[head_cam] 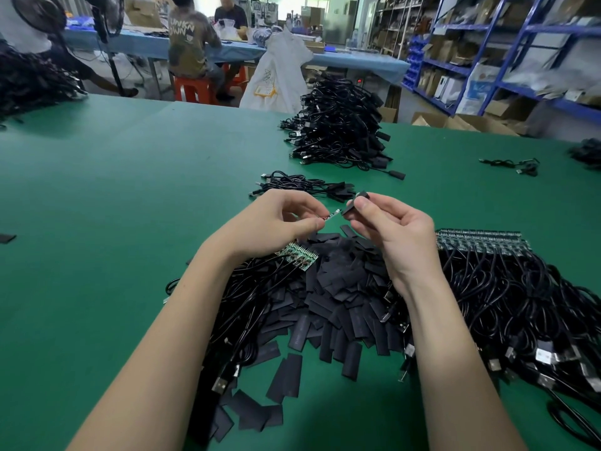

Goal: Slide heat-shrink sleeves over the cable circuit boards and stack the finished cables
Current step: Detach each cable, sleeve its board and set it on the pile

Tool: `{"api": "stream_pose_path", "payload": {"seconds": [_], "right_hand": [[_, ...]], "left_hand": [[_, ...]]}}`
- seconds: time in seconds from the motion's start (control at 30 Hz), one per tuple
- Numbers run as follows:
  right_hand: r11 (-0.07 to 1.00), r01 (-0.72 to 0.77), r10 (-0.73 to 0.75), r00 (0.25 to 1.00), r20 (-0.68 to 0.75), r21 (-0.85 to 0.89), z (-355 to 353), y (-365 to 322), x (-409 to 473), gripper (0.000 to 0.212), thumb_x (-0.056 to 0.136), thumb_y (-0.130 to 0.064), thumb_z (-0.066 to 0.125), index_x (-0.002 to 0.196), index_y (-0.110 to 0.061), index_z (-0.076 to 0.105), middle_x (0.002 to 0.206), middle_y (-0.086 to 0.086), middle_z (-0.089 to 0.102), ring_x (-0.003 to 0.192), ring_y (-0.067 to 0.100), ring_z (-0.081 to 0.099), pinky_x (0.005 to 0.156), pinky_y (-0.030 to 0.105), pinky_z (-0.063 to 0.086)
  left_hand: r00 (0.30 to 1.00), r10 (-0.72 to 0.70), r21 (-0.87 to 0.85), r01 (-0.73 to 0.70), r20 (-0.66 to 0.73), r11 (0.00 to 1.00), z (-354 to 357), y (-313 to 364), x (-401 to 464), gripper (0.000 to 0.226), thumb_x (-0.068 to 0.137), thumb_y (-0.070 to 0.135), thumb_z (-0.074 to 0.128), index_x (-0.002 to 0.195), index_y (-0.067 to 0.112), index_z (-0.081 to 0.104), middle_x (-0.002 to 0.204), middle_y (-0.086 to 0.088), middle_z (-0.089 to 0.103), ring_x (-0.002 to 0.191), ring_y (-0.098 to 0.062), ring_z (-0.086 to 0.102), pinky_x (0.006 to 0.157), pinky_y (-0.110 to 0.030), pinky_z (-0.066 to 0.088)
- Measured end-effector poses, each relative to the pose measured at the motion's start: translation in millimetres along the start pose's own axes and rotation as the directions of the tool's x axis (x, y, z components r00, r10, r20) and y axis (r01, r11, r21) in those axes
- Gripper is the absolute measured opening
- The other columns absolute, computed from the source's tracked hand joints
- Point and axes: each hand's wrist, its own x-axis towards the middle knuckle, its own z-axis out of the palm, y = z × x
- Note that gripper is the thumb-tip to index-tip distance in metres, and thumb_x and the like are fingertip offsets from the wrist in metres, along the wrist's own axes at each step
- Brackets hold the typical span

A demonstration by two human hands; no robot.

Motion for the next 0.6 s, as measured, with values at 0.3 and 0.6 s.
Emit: {"api": "stream_pose_path", "payload": {"seconds": [0.3, 0.6], "right_hand": [[0.998, 0.030, -0.026, 0.998, -0.060, 0.055, 7.2, 3.9, 0.7, 0.014, 0.086, -0.006, 0.078, 0.099, -0.005, 0.073, 0.084, 0.006, 0.079, 0.074, 0.013, 0.075, 0.067, 0.017, 0.058], [0.997, 0.042, -0.036, 0.996, -0.083, 0.068, 9.4, 5.1, -0.7, 0.011, 0.086, -0.006, 0.078, 0.095, -0.007, 0.073, 0.082, 0.006, 0.079, 0.072, 0.013, 0.075, 0.066, 0.017, 0.058]], "left_hand": [[1.000, 0.002, -0.019, -0.001, 0.003, 1.000, 0.2, 0.0, -0.5, 0.010, 0.096, 0.016, 0.069, 0.104, 0.015, 0.073, 0.082, 0.003, 0.068, 0.066, -0.005, 0.061, 0.064, -0.012, 0.045], [1.000, 0.014, -0.006, -0.014, 0.007, 1.000, -1.1, -0.9, 0.3, 0.009, 0.096, 0.017, 0.069, 0.104, 0.017, 0.073, 0.086, 0.000, 0.070, 0.070, -0.008, 0.064, 0.070, -0.018, 0.052]]}}
